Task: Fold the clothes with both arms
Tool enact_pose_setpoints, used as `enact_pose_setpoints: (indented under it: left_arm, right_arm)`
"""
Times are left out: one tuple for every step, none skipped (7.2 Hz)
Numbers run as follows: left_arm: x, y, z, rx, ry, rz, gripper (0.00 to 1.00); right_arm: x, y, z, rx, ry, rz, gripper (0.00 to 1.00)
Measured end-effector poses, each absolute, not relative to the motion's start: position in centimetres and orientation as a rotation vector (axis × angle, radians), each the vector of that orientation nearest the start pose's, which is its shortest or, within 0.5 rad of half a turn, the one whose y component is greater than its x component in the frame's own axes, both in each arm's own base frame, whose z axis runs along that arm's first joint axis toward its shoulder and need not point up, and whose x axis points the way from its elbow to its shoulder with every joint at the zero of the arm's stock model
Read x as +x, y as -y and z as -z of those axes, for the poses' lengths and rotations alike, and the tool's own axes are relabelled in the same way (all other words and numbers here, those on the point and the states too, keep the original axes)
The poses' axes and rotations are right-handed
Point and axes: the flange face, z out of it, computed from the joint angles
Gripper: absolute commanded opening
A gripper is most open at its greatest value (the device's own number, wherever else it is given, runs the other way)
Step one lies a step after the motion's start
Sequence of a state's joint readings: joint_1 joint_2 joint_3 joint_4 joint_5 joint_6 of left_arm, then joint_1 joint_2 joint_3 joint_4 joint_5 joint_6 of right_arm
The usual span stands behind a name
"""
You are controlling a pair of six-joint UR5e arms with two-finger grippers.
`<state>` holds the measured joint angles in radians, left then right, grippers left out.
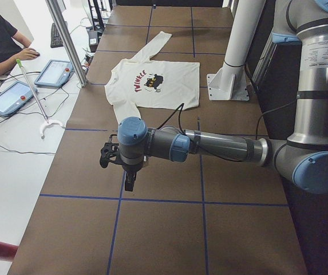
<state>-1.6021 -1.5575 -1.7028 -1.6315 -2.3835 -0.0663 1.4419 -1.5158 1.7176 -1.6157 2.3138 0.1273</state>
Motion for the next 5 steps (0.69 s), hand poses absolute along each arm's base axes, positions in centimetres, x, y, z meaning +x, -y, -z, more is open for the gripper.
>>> enact_pose_setpoints:
  left_arm:
    - [-8.0, 49.0, -57.9, 0.174, -0.816, 0.020, 1.00]
    - [-8.2, 48.4, -54.8, 0.223, -0.815, 0.006, 1.00]
    - [-8.2, 48.0, -52.8, 0.255, -0.814, -0.004, 1.00]
    - [-8.2, 47.6, -52.3, 0.262, -0.812, -0.005, 1.00]
    - [-8.1, 47.6, -52.3, 0.263, -0.815, -0.007, 1.00]
  right_arm:
    - [-0.1, 51.5, -57.2, 0.040, 0.764, 0.055, 1.00]
    - [-0.1, 50.5, -58.0, 0.022, 0.780, 0.048, 1.00]
    - [-0.2, 50.1, -58.2, 0.019, 0.796, 0.048, 1.00]
    - [-0.3, 49.9, -58.4, 0.035, 0.814, 0.058, 1.00]
    - [-0.9, 49.5, -58.6, 0.058, 0.828, 0.073, 1.00]
